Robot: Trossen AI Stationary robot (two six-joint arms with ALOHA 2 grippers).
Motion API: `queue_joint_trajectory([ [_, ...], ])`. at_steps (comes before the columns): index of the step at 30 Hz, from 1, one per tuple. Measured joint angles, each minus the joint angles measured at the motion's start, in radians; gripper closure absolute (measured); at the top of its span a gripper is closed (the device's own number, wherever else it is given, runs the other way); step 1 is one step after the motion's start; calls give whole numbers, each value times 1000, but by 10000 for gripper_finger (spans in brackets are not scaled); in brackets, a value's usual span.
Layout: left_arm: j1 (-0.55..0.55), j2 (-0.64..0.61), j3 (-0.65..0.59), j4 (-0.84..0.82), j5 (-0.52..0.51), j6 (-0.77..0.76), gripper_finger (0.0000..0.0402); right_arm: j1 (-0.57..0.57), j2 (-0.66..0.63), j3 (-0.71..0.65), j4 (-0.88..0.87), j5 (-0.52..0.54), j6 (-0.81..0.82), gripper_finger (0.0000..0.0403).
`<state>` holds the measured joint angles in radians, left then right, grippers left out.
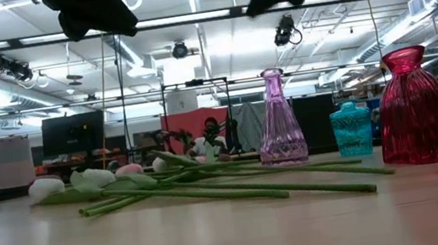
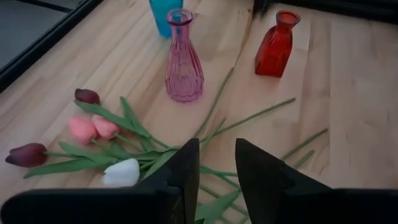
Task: Sort flowers into vase by color
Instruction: Put the red flowers into the purple vase
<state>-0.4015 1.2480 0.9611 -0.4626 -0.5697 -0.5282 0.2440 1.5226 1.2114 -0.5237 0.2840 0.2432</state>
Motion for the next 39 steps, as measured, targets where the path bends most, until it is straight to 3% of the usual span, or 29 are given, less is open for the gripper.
queue_joint_trajectory([
  [14,0,0,0,-46,5,-26,292,-13,332,-1,217,-69,-94,283],
  [20,0,0,0,-46,5,-26,292,-33,422,-1,340,5,-194,280],
  [25,0,0,0,-54,5,-25,292,-31,472,0,449,5,-197,280],
  [33,0,1,0,-58,5,-26,292,-36,489,0,439,127,-249,280],
  [39,0,1,0,-61,5,-26,291,-44,489,0,422,95,-270,280],
])
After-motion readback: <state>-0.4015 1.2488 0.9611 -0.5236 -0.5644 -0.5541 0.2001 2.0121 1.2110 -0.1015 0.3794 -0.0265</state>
